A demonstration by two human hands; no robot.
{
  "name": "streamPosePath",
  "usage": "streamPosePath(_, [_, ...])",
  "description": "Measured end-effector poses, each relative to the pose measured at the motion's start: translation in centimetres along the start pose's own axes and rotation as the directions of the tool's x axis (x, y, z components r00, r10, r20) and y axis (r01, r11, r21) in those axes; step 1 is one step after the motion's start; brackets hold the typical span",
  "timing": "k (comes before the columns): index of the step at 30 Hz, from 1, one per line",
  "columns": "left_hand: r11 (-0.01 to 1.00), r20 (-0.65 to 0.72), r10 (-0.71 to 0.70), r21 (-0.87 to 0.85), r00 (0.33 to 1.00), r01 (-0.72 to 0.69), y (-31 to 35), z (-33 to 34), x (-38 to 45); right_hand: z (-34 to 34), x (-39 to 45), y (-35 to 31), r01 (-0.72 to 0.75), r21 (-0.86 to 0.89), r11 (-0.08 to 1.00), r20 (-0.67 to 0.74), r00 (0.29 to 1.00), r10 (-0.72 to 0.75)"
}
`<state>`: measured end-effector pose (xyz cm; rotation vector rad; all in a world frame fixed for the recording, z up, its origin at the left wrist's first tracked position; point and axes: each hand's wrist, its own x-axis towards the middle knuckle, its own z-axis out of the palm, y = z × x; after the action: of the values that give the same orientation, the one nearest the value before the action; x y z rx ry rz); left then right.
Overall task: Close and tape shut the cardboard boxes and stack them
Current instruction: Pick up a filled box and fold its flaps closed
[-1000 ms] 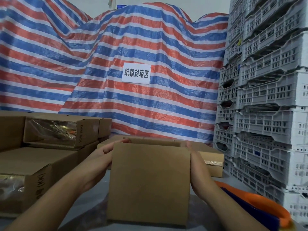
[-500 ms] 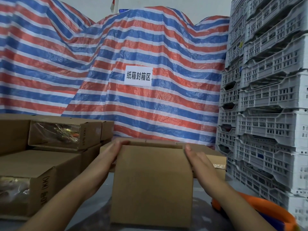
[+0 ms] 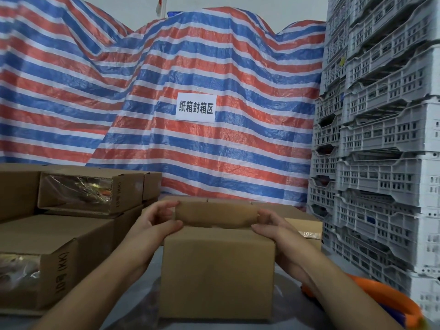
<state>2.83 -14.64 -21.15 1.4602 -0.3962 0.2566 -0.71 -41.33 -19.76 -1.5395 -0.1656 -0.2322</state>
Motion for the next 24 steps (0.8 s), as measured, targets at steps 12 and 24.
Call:
streamPosePath(12, [0.998, 0.028, 0.033, 0.051, 0.999, -0.034, 0.17, -0.12, -0.45, -0.12, -0.41, 0.39, 0.089, 0.099, 0.991, 0.087, 0.991, -0.098])
streamPosePath(24, [0.997, 0.051, -0.016, 0.082, 0.999, 0.012, 0.13, -0.27, -0.59, -0.34, 0.22, 0.84, 0.072, -0.050, 0.996, 0.006, 0.997, -0.072])
